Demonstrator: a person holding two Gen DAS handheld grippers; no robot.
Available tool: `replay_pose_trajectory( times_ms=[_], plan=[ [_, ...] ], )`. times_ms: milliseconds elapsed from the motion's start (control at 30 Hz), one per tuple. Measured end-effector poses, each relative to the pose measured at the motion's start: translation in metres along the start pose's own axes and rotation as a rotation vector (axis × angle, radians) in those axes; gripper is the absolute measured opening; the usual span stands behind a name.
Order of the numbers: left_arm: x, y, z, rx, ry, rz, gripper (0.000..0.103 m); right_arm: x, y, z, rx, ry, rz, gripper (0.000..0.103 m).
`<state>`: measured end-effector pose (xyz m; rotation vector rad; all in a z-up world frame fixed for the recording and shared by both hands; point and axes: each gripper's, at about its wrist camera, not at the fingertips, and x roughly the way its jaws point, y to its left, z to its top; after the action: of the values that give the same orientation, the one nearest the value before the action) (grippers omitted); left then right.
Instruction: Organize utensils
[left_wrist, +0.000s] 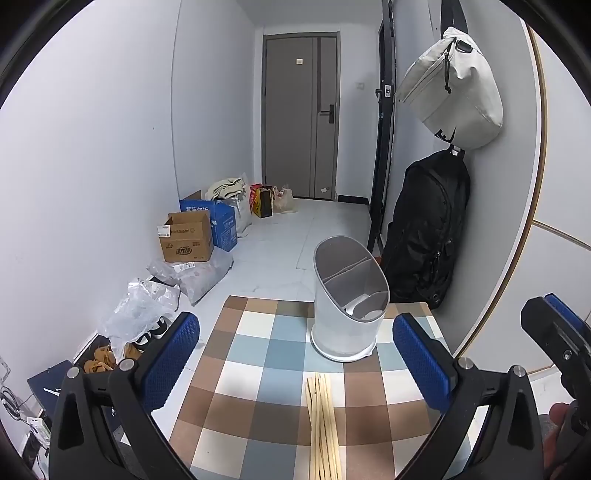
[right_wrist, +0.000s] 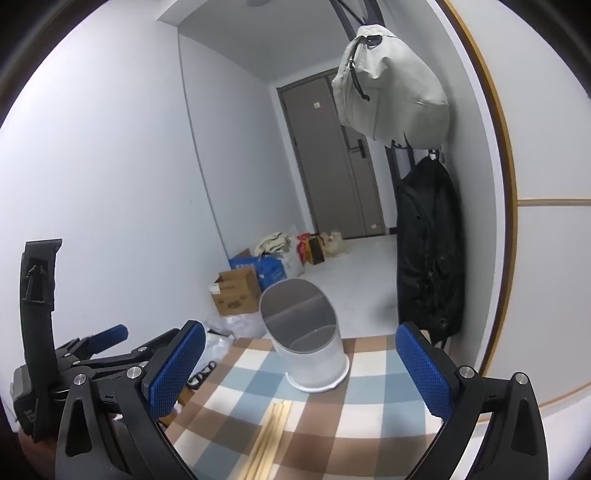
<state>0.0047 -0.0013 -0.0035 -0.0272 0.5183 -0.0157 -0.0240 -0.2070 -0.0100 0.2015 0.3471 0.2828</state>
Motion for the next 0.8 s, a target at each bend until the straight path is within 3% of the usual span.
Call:
replay_pose_trajectory(
  times_ms=[800],
  plan=[
    [0.0062,0.0036,-0.0017,-0.01,0.009,0.001,0.102,-0.0015,-0.0004,-0.0022,0.001,-0.008,0.008,0.103]
  ],
)
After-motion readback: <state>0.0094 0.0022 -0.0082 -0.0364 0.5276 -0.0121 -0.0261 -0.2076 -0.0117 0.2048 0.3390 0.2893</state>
